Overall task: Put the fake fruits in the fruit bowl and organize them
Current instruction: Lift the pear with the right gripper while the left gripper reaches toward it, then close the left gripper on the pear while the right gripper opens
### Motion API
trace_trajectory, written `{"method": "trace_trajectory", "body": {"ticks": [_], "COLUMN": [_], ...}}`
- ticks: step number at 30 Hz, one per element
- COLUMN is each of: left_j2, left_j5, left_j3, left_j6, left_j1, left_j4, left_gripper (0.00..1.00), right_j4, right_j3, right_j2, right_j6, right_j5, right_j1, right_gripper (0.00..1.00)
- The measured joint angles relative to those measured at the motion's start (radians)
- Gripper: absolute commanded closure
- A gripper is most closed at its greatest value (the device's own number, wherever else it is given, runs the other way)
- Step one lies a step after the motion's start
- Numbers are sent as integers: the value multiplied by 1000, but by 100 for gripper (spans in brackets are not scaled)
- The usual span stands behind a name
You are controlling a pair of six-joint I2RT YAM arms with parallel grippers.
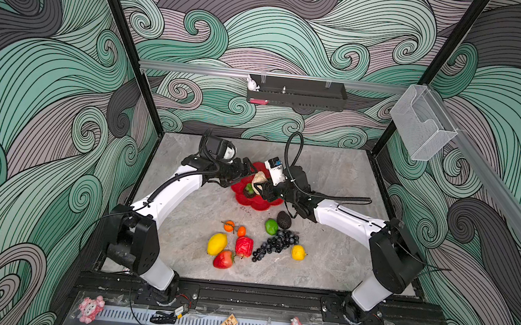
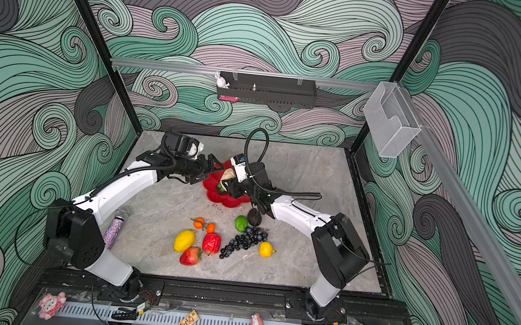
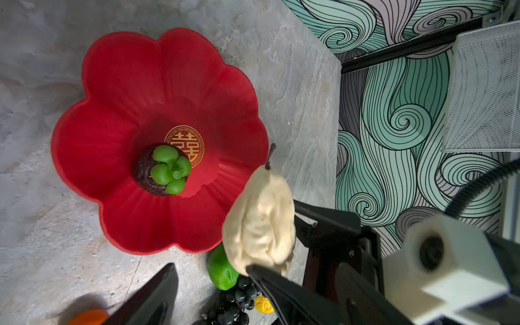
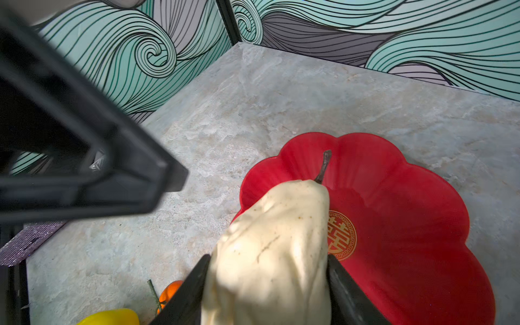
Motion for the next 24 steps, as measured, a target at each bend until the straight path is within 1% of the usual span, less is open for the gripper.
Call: {"method": "trace_trajectory", "body": {"ticks": [5,8,24], "left_j2": [85,102,145], "left_j5": [76,98,129], "left_j3": [69,72,83], "left_j6": [-3,-3,11], "left_j1": [5,5,8], "left_j4": [-12,-19,-42], "left_gripper": [18,20,48], "right_j4": [55,74,82], "right_j3": [-13,-14,-14], "right_j2": [0,0,0], "right_j6": [-16,-20,-31], "right_j5": [-10,-10,0], "right_j1": [19,26,32], "right_gripper": [45,45,47]}}
